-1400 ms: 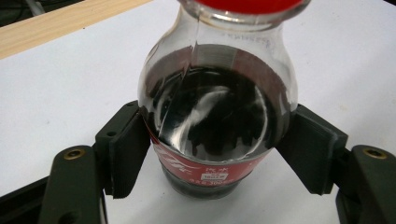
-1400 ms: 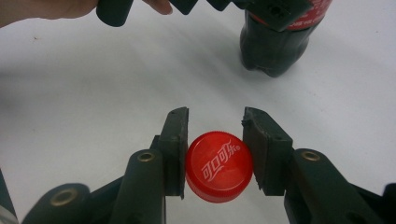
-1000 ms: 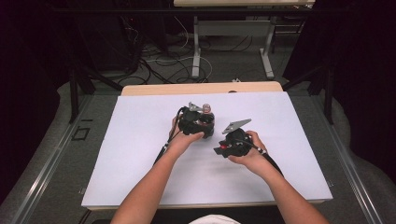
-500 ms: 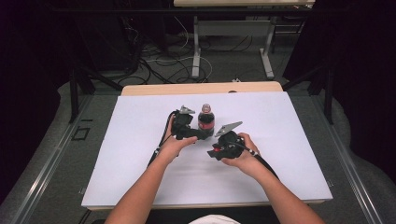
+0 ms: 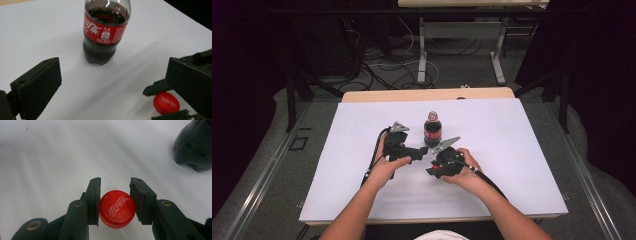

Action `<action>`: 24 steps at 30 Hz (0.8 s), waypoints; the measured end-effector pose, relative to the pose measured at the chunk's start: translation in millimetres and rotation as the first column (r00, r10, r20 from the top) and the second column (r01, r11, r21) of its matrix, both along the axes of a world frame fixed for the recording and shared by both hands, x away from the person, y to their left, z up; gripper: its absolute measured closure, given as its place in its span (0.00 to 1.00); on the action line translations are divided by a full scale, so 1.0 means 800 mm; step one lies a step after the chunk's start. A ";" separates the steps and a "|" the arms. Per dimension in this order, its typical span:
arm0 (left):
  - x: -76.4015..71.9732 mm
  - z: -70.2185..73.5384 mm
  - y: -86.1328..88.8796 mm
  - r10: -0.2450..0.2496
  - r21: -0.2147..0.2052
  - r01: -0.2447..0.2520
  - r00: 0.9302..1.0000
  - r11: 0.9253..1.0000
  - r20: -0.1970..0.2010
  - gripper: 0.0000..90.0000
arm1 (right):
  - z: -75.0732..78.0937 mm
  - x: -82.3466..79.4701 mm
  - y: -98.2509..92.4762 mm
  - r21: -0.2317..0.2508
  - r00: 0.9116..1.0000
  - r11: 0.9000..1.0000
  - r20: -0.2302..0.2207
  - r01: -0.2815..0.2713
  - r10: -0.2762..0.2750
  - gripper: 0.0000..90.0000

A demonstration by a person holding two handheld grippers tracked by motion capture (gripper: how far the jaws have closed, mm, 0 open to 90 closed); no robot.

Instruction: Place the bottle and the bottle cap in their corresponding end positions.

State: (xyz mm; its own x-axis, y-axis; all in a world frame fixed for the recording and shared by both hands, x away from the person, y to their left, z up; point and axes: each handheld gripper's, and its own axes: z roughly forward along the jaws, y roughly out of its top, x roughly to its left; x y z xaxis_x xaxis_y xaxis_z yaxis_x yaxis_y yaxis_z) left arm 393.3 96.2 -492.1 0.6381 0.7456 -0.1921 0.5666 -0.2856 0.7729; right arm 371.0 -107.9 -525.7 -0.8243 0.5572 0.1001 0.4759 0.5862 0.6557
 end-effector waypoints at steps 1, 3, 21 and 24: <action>-0.002 -0.001 0.003 0.006 -0.007 -0.006 1.000 1.000 0.012 0.01 | -0.001 0.000 0.001 -0.001 1.000 1.000 0.001 -0.001 0.001 0.68; -0.006 -0.002 0.010 0.019 -0.018 -0.018 1.000 1.000 0.016 0.01 | -0.003 -0.001 0.003 0.007 1.000 1.000 0.007 -0.001 0.000 0.68; -0.016 -0.011 0.031 0.058 -0.039 -0.058 0.998 0.998 0.000 0.01 | -0.032 0.002 0.015 -0.009 0.999 1.000 0.032 -0.005 0.005 0.68; -0.016 -0.012 0.033 0.060 -0.040 -0.060 0.998 0.997 0.002 0.01 | -0.035 0.004 0.015 -0.015 0.999 1.000 0.038 -0.010 0.011 0.68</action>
